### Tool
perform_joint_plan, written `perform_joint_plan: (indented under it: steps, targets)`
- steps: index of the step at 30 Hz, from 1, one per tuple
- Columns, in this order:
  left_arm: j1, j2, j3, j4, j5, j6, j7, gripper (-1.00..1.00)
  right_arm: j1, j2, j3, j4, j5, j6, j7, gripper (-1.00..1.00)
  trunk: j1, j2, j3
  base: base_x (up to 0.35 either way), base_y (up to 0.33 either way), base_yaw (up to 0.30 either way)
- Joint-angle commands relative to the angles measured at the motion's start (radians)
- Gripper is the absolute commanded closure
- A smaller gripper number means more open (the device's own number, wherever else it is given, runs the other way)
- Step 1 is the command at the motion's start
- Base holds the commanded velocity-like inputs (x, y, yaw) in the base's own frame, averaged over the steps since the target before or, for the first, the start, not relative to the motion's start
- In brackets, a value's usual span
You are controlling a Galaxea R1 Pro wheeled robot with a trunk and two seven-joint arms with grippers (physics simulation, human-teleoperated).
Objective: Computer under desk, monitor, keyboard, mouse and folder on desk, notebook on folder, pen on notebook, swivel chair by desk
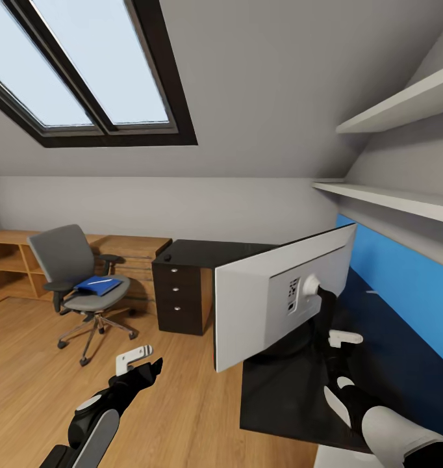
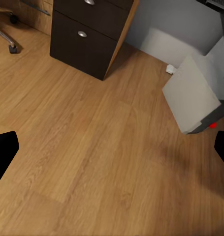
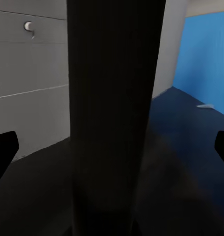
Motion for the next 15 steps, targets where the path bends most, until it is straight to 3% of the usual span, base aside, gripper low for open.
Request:
perform_joint_plan:
  steps: [1,15]
  targets:
    - [-0.001,0.001,-0.002,-0.001,0.01,0.001,0.01,-1.0,-0.001,-0.001,0.009,0.0,-0.006,-0.002,-0.005,-1.0,0.0,-0.001,-0.001,0.066,0.0,0.0]
    - [-0.001,0.0,-0.002,0.0,0.01,0.001,0.01,-1.0,-0.001,-0.002,0.009,0.001,-0.006,-0.001,-0.005,-1.0,0.0,-0.001,-0.001,0.023,-0.014,0.0]
